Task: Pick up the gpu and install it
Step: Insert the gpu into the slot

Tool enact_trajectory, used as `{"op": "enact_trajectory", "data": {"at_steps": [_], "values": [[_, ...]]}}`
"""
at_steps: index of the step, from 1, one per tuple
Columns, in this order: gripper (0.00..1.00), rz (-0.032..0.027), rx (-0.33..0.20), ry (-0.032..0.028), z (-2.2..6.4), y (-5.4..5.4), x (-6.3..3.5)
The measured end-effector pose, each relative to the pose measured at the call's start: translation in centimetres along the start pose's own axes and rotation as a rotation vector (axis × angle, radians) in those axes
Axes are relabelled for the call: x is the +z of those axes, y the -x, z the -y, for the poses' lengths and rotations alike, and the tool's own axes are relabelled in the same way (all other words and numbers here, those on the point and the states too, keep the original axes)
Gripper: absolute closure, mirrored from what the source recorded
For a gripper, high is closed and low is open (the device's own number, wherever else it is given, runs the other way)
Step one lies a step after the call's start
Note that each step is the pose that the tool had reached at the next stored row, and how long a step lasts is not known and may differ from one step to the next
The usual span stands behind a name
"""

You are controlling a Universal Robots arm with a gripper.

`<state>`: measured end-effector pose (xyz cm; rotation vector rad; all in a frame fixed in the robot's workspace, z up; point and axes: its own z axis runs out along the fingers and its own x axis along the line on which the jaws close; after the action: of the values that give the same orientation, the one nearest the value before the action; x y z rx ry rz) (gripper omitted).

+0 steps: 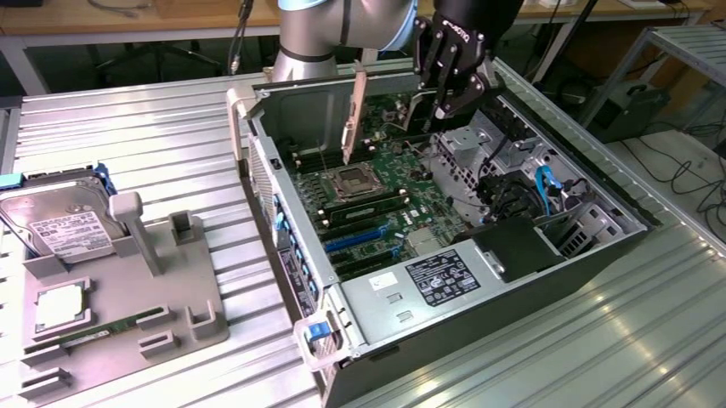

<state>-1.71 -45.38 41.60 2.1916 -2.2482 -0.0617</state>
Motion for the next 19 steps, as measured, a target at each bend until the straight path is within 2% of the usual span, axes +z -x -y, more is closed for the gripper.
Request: {"op": "enact_trajectory", "data": {"at_steps": [19], "values": [[0.72,0.0000,0.000,0.0010,0.02,-0.02,0.94]]}}
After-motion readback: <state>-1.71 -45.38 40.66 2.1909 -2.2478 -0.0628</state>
